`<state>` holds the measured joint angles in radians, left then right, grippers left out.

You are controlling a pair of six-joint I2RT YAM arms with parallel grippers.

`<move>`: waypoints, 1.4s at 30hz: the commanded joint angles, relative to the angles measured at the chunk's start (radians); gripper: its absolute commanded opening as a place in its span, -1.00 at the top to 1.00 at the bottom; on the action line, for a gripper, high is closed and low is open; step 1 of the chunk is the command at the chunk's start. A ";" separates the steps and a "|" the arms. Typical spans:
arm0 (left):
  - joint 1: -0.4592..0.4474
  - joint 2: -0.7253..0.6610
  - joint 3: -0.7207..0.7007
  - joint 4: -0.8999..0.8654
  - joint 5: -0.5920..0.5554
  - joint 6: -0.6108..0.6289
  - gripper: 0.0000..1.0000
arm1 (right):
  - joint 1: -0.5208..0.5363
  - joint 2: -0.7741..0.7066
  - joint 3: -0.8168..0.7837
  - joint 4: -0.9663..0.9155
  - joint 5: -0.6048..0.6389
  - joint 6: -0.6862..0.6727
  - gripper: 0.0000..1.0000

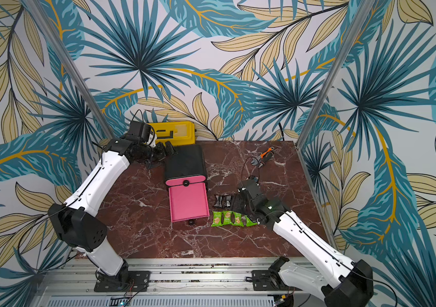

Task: Take the cookies out of the drawer
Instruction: Close the drawer in the storage box.

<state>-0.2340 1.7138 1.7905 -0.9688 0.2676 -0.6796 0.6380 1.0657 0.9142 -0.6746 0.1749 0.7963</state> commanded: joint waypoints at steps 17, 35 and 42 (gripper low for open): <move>0.023 0.017 -0.187 0.037 0.115 0.173 -1.00 | 0.356 0.373 0.042 0.316 0.084 0.357 0.40; 0.028 0.071 -0.214 0.050 0.097 0.212 -1.00 | 0.356 0.511 -0.064 0.666 0.067 0.507 0.67; 0.030 0.080 -0.211 0.071 0.125 0.203 -1.00 | 0.377 0.430 0.032 0.417 0.118 0.450 0.66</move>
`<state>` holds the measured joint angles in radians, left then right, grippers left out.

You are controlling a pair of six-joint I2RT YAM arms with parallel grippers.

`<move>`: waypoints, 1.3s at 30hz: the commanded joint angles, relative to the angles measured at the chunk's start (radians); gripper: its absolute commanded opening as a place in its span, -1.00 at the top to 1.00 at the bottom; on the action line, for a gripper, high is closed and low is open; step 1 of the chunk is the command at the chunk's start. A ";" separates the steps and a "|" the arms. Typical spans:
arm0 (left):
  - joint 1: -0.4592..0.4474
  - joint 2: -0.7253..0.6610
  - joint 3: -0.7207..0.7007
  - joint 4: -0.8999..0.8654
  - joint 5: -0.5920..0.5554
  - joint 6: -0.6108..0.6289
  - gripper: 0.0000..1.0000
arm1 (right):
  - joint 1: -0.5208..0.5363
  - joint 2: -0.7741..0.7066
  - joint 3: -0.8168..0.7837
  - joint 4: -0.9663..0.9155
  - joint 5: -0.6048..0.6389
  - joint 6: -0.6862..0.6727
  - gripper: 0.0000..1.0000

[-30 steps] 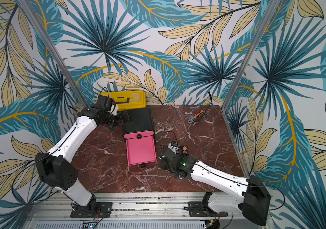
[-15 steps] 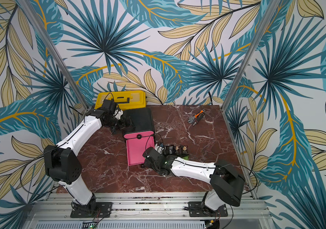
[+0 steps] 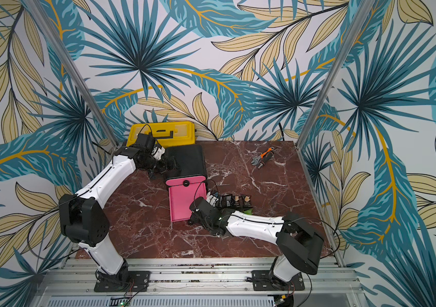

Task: Take the cookies out of the drawer
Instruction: Close the drawer in the storage box.

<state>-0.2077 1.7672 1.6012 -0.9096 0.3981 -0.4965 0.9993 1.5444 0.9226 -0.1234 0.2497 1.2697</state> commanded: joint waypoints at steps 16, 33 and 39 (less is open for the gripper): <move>0.009 0.019 -0.025 0.006 0.004 0.036 -1.00 | 0.099 -0.076 -0.037 -0.197 0.030 0.114 0.69; 0.017 -0.012 -0.072 0.009 0.037 0.059 -1.00 | 0.062 0.135 0.005 -0.029 0.074 0.151 0.75; 0.017 -0.003 -0.064 0.001 0.032 0.065 -1.00 | 0.018 0.226 0.079 0.028 0.053 0.117 0.76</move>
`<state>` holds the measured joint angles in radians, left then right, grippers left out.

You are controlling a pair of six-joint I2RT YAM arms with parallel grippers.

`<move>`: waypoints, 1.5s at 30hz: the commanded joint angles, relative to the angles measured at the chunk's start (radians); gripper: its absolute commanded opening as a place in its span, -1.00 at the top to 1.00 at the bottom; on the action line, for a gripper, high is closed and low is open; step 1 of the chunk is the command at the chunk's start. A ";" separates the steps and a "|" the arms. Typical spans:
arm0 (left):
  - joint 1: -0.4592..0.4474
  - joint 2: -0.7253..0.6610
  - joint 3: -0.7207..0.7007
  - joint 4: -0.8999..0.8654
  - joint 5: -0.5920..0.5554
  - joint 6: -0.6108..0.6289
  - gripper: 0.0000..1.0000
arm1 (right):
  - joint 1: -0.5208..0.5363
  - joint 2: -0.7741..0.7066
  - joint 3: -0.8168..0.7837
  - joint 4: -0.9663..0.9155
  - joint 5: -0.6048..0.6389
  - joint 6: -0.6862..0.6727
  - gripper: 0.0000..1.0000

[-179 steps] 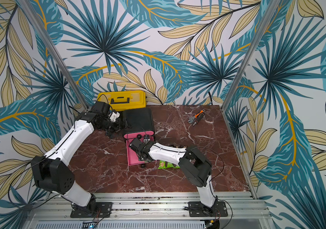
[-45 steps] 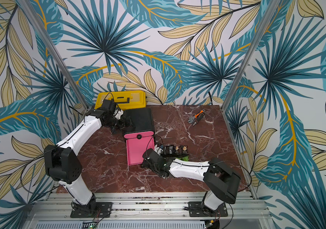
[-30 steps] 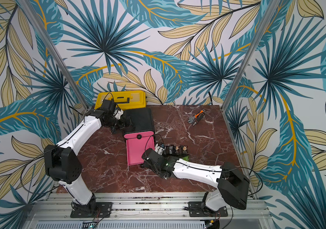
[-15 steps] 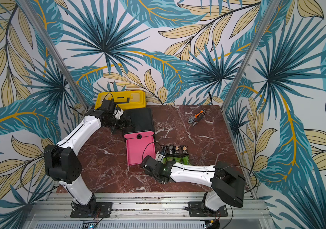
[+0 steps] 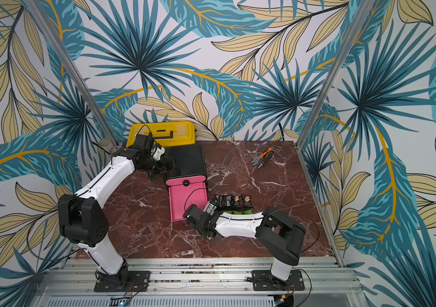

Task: Take the cookies out of the drawer
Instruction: Close the drawer in the storage box.

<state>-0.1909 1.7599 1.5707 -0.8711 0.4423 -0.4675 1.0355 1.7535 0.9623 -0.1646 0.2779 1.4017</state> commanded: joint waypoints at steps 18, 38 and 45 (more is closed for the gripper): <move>0.001 -0.025 -0.023 -0.079 -0.058 0.065 -1.00 | -0.120 0.001 0.226 0.007 0.114 -0.226 0.76; 0.008 0.021 0.028 -0.076 -0.007 0.043 -1.00 | -0.140 -0.253 -0.026 0.186 0.127 -0.165 0.75; 0.008 0.015 0.037 -0.103 -0.005 0.038 -1.00 | -0.185 -0.064 0.027 0.371 -0.028 -0.145 0.75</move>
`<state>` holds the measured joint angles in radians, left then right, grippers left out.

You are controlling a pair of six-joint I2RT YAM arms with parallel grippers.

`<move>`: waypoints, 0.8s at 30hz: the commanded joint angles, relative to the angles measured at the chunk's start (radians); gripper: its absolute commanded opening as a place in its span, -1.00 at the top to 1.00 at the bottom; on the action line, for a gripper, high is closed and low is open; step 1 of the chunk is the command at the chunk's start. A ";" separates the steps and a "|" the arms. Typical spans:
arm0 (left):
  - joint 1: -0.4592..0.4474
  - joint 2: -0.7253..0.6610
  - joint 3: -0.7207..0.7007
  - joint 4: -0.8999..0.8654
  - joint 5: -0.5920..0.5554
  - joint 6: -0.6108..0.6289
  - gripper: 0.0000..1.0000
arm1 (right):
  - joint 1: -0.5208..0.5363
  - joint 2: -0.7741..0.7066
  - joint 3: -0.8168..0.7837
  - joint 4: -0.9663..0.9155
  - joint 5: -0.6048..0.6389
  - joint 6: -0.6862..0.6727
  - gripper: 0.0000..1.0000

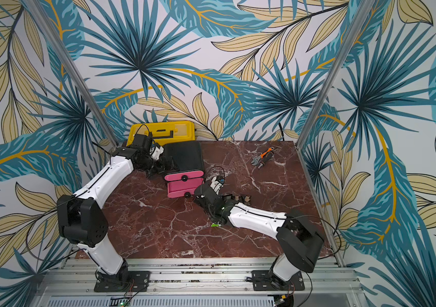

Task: Take the cookies out of the drawer
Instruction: Close the drawer in the storage box.

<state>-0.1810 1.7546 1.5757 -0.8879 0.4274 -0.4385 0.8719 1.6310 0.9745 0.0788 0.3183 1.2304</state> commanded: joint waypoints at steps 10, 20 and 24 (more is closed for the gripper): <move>-0.002 -0.004 0.040 -0.120 -0.027 -0.012 -1.00 | -0.114 0.243 0.128 0.337 -0.203 0.072 0.78; -0.002 -0.044 0.041 -0.126 -0.067 -0.035 -1.00 | -0.122 0.289 0.089 0.498 -0.228 0.148 0.61; -0.003 -0.049 0.040 -0.103 -0.050 -0.036 -1.00 | -0.120 0.215 -0.014 0.519 -0.181 0.148 0.34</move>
<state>-0.1814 1.7367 1.5906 -0.9653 0.3920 -0.4740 0.7532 1.8961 1.0260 0.5453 0.1005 1.3697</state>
